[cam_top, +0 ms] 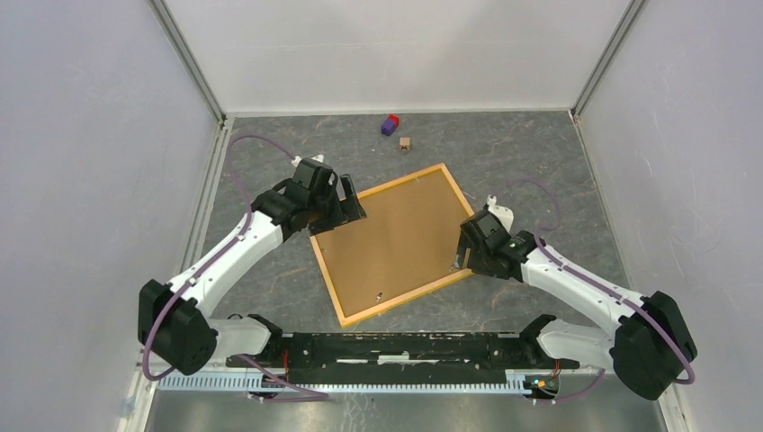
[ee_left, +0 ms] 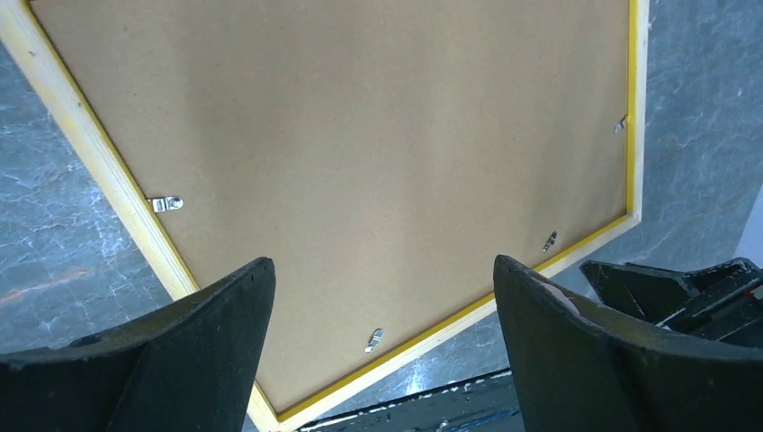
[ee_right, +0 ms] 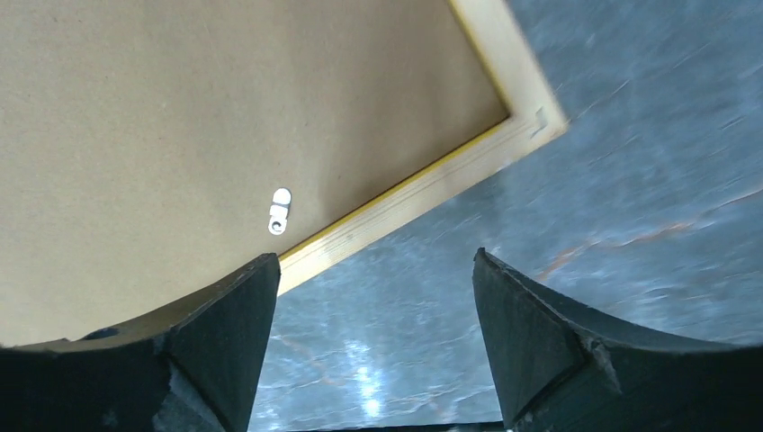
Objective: Put the photo into the frame
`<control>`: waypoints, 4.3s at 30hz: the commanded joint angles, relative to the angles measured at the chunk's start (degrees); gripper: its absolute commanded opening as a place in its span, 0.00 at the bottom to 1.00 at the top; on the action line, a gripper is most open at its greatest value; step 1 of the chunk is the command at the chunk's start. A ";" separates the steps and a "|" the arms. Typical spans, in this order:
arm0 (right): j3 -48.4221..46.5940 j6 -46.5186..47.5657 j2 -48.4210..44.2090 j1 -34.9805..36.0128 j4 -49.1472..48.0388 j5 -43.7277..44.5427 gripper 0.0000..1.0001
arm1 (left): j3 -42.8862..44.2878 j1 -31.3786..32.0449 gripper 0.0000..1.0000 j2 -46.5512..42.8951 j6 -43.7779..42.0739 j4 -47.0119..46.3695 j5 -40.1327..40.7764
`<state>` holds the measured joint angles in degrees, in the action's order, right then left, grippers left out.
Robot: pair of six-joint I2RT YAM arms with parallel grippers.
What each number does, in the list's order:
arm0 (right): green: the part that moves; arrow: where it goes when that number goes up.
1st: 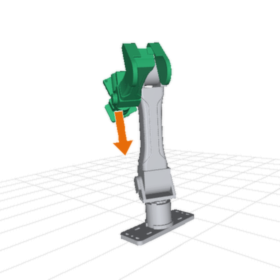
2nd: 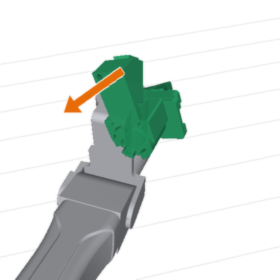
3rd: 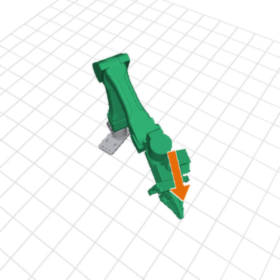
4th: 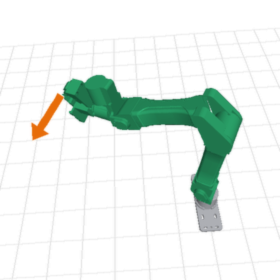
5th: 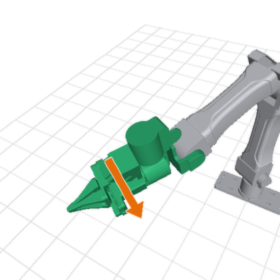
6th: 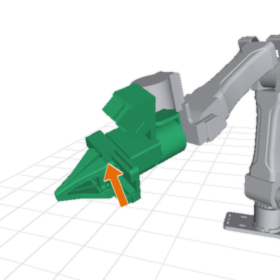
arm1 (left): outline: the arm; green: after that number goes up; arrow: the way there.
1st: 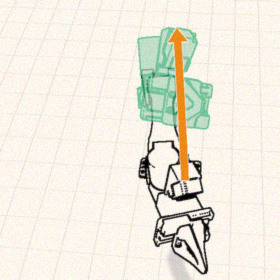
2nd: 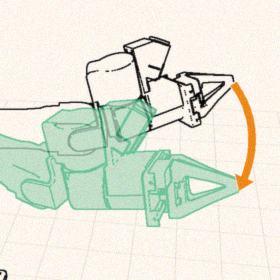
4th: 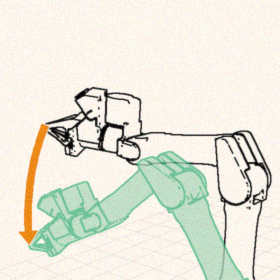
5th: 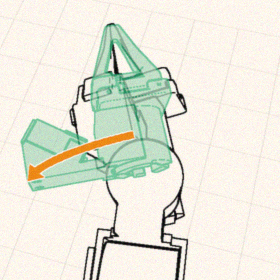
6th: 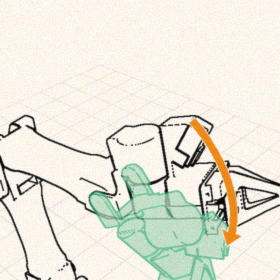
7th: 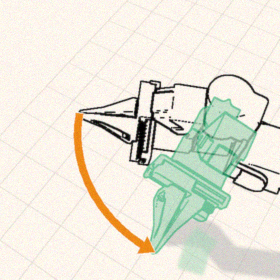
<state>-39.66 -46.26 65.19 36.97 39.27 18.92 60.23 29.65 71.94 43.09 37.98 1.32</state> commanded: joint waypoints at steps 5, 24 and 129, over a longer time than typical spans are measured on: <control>6.61 -21.04 4.33 -2.24 -6.67 -8.28 0.61 | 5.32 -0.01 0.95 5.23 -7.68 -1.24 -7.75; 5.81 -11.16 7.41 -4.37 -4.27 4.01 0.08 | 9.82 -0.03 0.94 7.88 -15.04 1.01 -4.61; -32.75 38.85 46.06 -14.13 -19.43 -9.96 0.43 | 4.72 -19.01 0.17 35.52 -3.57 -7.20 -18.94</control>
<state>-71.46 -6.72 109.03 22.83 19.81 6.22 65.30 11.38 106.24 37.01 35.57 -20.03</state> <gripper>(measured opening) 0.482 0.316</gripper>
